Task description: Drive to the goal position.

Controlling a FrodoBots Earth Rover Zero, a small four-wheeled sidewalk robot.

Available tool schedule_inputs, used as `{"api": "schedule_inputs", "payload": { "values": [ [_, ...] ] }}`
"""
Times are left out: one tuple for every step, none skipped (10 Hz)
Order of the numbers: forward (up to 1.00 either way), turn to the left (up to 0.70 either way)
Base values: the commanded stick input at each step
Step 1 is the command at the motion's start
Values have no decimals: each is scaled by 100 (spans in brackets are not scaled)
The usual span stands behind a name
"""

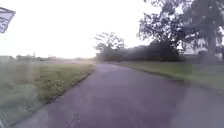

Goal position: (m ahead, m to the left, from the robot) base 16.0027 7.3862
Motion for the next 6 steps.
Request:
{"api": "schedule_inputs", "payload": {
  "values": [
    [70,0],
    [70,0],
    [70,0],
    [70,0],
    [70,0],
    [70,0]
  ]
}}
